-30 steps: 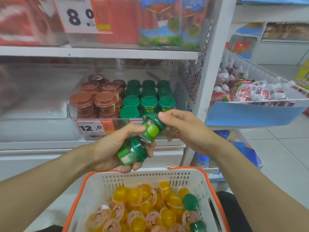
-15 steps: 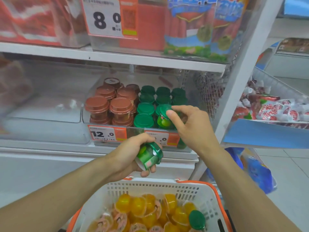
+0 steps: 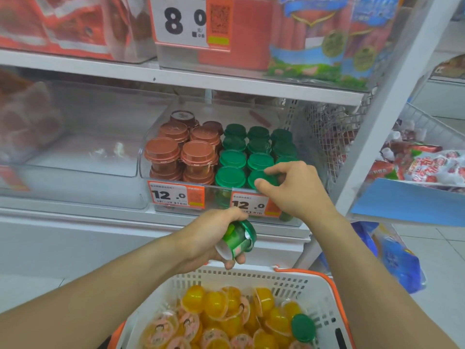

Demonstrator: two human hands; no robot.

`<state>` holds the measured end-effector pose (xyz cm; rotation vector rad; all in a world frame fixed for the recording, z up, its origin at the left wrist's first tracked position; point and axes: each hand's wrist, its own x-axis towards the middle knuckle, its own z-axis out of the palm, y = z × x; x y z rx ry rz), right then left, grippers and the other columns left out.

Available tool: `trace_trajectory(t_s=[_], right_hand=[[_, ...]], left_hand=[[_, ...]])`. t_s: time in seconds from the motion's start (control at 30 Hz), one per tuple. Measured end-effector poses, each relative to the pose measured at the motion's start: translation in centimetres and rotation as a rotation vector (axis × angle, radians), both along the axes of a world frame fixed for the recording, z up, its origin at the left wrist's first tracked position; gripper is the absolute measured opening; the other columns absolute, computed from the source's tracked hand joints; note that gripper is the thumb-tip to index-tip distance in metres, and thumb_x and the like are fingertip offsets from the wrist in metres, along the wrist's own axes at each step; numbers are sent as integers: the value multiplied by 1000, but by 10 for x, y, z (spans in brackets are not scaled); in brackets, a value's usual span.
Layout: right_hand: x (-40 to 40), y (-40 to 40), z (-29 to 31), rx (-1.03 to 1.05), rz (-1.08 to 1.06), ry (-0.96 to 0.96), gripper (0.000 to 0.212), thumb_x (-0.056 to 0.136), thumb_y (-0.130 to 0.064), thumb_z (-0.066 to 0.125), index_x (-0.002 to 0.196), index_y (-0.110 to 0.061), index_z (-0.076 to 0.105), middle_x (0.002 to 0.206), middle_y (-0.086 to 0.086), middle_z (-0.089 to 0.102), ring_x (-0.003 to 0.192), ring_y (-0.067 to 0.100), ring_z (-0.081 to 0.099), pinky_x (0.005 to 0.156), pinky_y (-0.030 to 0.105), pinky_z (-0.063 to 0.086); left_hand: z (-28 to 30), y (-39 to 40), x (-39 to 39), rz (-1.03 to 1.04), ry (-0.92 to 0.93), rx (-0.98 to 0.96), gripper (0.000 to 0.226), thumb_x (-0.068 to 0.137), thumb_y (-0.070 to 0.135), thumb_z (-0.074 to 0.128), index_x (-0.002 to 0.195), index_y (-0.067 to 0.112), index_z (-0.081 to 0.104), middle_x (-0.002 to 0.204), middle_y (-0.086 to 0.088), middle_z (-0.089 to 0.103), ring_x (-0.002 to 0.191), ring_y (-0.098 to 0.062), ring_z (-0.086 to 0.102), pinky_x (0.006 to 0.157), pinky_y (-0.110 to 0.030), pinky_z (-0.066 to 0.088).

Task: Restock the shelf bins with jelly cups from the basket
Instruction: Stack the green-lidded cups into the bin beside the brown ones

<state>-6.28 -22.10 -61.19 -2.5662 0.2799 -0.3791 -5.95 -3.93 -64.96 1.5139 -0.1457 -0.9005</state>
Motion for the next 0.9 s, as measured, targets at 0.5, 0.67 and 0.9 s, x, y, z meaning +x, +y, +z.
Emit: trace_trajectory(t_s=[0.5, 0.67, 0.9], right_hand=[[0, -4, -2, -6, 27, -12, 27, 94, -25, 59, 116, -23, 74, 102, 0, 75, 80, 15, 65, 75, 16, 42], [4, -7, -6, 14, 45, -33, 27, 91, -22, 58, 112, -25, 75, 87, -10, 67, 74, 8, 64, 70, 14, 42], [4, -14, -8, -27, 80, -81, 24, 93, -33, 63, 113, -26, 72, 98, -6, 63, 80, 8, 61, 80, 20, 46]], left_hand=[[-4, -9, 0, 11, 81, -131, 33, 100, 19, 44, 120, -6, 52, 92, -24, 63, 73, -38, 64, 55, -39, 52], [-3, -7, -2, 13, 54, -119, 30, 101, 18, 44, 117, -5, 51, 89, -22, 64, 74, -36, 64, 58, -39, 51], [6, -5, -9, 84, -295, -30, 31, 90, 21, 71, 112, 6, 55, 98, -13, 69, 71, -32, 69, 61, -45, 60]])
